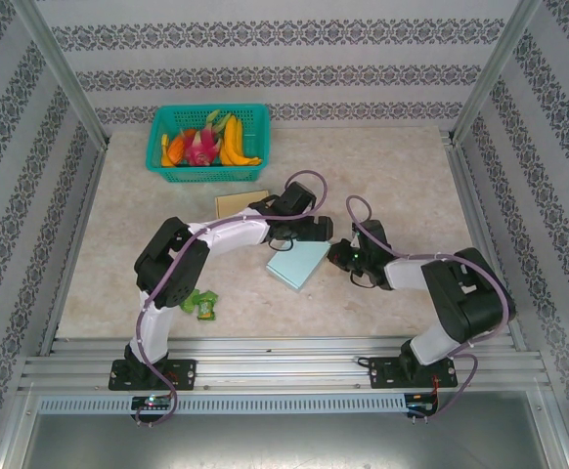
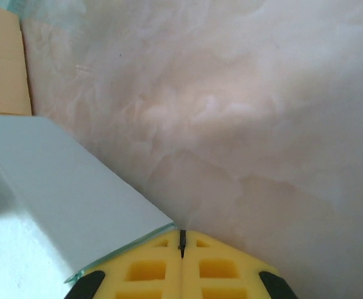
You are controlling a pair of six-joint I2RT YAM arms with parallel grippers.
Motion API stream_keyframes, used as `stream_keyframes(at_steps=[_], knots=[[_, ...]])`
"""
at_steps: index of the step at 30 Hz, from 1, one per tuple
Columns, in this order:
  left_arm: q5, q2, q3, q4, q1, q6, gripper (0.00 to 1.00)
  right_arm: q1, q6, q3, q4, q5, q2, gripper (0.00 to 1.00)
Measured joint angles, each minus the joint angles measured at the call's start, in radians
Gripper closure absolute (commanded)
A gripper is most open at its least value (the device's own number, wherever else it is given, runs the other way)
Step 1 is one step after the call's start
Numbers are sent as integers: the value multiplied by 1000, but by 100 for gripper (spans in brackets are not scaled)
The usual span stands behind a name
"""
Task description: Fold the paper box
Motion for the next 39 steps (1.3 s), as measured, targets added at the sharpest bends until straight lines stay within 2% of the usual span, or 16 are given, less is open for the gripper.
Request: stream_keyframes(at_steps=[4,8,9,13,17,18,21,25,31,35,39], knots=[[16,0,16,-3,1,-2,2,22,15,-50,-2,49,-84,100],[30,0,17,-10,5,-21,2,37,16,-107,-32,87,-234,100],[32,-2,17,-13,10,-28,2,43,11,-110,-51,93,-280,97],[21,-49,-36,-19,31,-54,2,51,-45,-110,-145,132,-451,77],[-28,-213,-179,-28,60,-82,2,51,-96,-110,-273,185,-589,43],[-40,-266,-217,-24,61,-92,2,51,-110,-109,-304,197,-618,38],[-65,-417,-338,-1,54,-132,2,50,-157,-104,-377,230,-674,37],[-119,-567,-514,39,18,-217,2,49,-227,-49,-441,254,-649,36],[-180,-663,-747,114,-69,-393,2,48,-338,127,-463,251,-444,35],[-201,-657,-776,165,-119,-475,2,48,-391,208,-455,221,-312,35],[-212,-605,-734,212,-164,-509,3,48,-438,241,-453,198,-229,35]])
